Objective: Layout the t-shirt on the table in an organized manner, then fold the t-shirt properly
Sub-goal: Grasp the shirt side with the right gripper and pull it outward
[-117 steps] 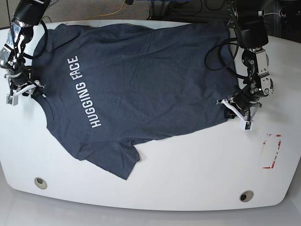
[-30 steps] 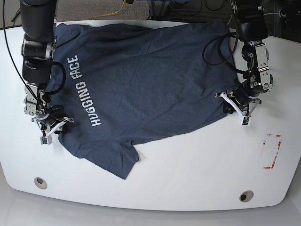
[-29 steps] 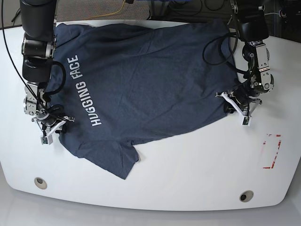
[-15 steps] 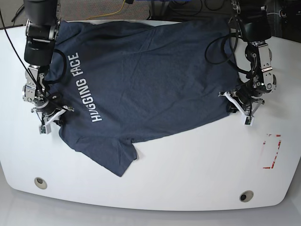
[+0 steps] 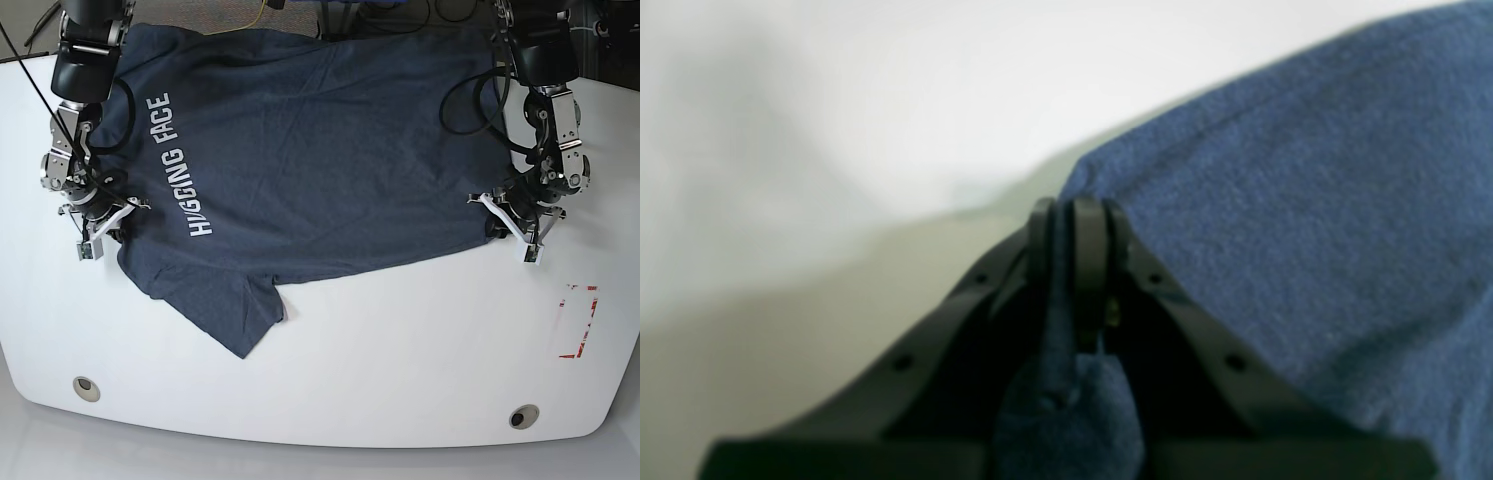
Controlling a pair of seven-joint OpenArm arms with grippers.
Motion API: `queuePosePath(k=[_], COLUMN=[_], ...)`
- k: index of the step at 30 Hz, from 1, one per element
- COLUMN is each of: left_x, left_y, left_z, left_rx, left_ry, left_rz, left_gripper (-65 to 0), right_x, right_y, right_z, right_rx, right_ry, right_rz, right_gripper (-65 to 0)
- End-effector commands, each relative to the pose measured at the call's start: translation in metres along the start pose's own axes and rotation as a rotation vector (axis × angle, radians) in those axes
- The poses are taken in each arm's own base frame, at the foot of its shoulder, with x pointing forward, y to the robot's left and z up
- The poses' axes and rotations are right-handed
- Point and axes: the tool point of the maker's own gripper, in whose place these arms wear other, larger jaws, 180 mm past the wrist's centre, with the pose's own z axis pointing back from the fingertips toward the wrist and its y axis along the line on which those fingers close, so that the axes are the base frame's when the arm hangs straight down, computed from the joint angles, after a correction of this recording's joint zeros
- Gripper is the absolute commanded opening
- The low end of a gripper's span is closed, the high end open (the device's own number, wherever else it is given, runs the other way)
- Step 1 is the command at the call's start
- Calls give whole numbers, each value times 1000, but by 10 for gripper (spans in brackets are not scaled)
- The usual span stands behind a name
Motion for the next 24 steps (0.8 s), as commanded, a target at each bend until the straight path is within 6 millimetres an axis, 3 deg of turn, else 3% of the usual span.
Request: queuePosePath(k=[1,4,7,12,18,24], left_x=[-9,-9,-9,-9,-9,-9], left_y=[8,8,8,7,7,8], left_z=[2,2,2,2,2,2], left_rx=[30,30,30,29,29,30], left_ry=[54,54,54,55,55,57], left_rz=[-19,-19,-19,-20,-20,-21], left_gripper=[-619,-619,-619,-619,-619,-619], right_x=[-17,-5,11,46,88,105], right_y=[-5,-4,-2,3,-2,-12], right_z=[7,12,18,28,33,18], right_rx=[-32,-39,-44,-52,-70,-67], right_ry=[96,76,49,-31,-104,-110], right_rz=[33,46,76,125,154,81], right_gripper=[-650,-621,-538,-335,-146,-134])
